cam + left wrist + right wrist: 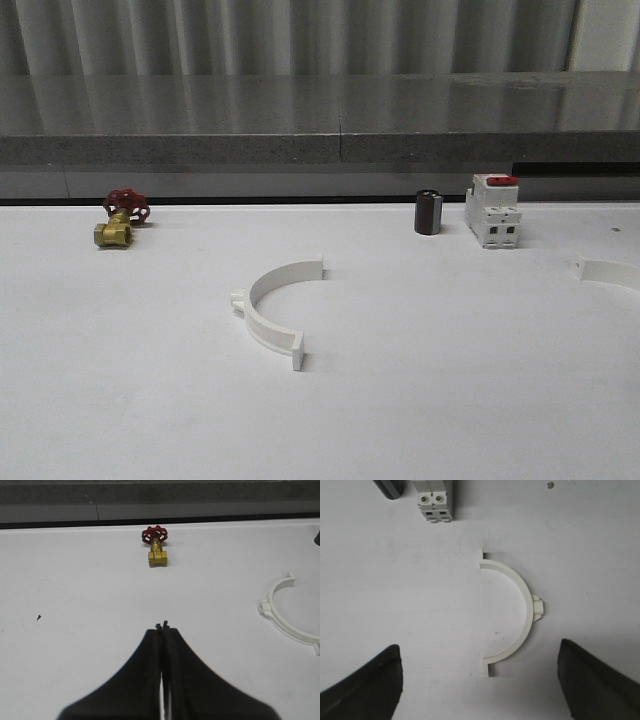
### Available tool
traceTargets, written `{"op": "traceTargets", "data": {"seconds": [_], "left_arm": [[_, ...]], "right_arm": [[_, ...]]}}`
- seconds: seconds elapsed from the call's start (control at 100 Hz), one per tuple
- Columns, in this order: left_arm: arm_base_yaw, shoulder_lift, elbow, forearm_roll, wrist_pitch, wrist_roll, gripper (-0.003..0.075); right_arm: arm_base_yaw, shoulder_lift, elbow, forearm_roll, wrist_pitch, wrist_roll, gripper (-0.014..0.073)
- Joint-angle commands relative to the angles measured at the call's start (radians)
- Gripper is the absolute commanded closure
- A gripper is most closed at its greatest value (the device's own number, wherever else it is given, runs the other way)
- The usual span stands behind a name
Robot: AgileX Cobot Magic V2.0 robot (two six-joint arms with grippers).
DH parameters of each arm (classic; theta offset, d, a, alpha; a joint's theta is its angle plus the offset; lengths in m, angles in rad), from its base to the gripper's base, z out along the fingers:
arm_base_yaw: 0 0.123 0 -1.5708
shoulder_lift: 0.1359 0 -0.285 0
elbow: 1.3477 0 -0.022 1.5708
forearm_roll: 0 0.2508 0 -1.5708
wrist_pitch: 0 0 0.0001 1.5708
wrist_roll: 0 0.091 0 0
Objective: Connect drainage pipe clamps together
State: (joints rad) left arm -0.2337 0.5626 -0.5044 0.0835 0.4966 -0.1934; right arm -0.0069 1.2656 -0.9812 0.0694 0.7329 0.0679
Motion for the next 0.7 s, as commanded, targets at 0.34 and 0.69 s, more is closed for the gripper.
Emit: {"op": "traceTargets", "data": {"seconds": [0.34,0.69], "left_arm": [[0.002,0.000,-0.027,0.004,-0.074,0.000,0.0740],[0.002,0.000,-0.027,0.004,-0.074,0.000,0.0740]], "right_arm": [[-0.127,0.315,-0.186,0.003,0.012,-0.128,-0.0031],[-0.139,0.460,-0.186,0.004,-0.022,-0.166,-0.0031]]}}
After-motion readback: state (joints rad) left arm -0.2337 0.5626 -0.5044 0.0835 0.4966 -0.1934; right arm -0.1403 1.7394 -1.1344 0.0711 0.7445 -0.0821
